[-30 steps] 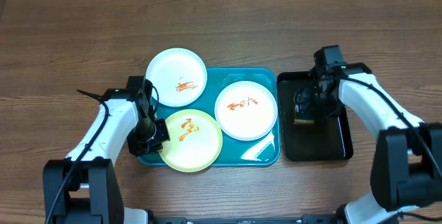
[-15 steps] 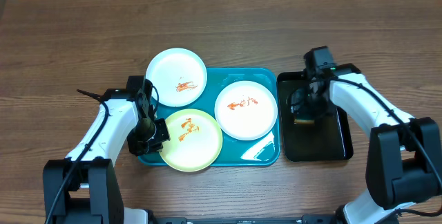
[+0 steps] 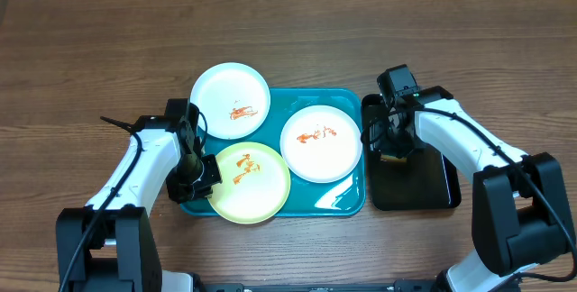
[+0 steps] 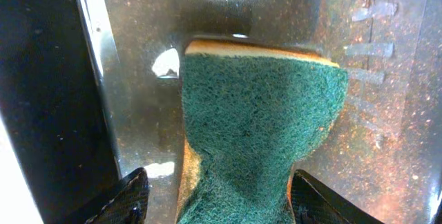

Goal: Clean dirty plates on tray and stack at the side
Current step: 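Lower the right gripper into the black tray and grasp the green sponge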

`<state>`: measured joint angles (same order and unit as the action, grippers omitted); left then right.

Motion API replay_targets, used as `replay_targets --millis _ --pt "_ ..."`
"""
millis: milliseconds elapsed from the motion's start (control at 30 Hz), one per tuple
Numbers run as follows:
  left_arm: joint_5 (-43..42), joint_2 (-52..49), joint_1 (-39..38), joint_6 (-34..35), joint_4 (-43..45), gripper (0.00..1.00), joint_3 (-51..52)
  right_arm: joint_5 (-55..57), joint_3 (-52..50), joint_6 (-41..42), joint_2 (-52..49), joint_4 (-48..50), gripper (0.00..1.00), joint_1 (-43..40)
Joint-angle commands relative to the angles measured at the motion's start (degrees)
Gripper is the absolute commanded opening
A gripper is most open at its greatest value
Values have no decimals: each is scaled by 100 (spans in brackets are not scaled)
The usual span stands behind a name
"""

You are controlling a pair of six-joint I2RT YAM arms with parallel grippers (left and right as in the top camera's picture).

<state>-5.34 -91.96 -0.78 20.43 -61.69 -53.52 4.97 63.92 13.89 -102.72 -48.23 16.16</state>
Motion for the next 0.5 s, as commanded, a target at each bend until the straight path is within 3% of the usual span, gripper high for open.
replay_targets --millis 0,267,467 --pt "-66 -50 -44 -114 7 4 -103 101 -59 254 35 61 66 -15" --pt "-66 -50 -44 -111 2 4 -103 101 -59 815 35 61 49 -15" --pt "-66 -50 -44 -114 2 4 -103 101 -66 1154 31 -7 47 -15"
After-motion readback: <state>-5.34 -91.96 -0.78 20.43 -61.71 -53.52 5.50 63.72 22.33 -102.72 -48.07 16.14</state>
